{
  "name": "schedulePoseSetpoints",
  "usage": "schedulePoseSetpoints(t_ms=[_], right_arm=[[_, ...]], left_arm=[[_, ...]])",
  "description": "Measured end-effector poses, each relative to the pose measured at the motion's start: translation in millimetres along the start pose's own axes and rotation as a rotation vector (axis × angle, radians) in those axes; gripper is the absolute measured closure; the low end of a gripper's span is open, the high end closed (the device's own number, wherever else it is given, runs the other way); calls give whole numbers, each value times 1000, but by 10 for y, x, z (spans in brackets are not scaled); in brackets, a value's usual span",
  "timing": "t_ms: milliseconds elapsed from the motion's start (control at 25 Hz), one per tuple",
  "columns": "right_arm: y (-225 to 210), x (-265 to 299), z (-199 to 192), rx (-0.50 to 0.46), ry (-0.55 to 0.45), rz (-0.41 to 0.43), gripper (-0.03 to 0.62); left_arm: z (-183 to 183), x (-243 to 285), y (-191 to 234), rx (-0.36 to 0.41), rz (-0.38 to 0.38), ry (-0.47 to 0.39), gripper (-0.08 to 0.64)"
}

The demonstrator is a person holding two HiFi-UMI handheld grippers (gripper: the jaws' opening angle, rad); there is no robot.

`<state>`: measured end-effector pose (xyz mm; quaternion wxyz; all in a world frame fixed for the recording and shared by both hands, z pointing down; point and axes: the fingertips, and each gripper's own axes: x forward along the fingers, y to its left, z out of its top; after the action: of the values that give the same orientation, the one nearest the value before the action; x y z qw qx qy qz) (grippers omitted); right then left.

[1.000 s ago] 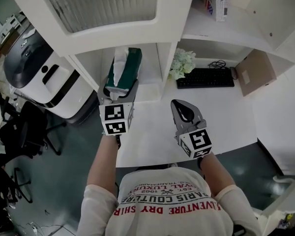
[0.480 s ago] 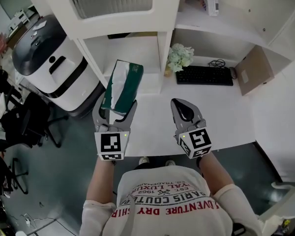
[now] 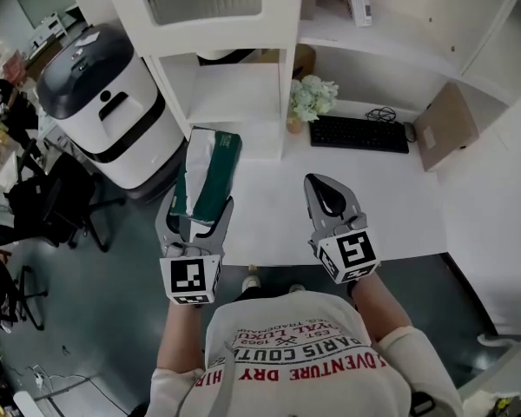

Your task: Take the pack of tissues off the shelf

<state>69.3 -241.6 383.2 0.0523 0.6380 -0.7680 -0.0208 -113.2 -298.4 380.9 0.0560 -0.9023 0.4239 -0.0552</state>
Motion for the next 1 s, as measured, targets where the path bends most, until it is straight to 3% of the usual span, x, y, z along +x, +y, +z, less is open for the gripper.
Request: schedulePoseSetpoints(t_ms=[1000], right_arm=[[-10, -99, 229, -49, -69, 2, 595]], left_arm=[[222, 17, -4, -6, 10, -34, 144]])
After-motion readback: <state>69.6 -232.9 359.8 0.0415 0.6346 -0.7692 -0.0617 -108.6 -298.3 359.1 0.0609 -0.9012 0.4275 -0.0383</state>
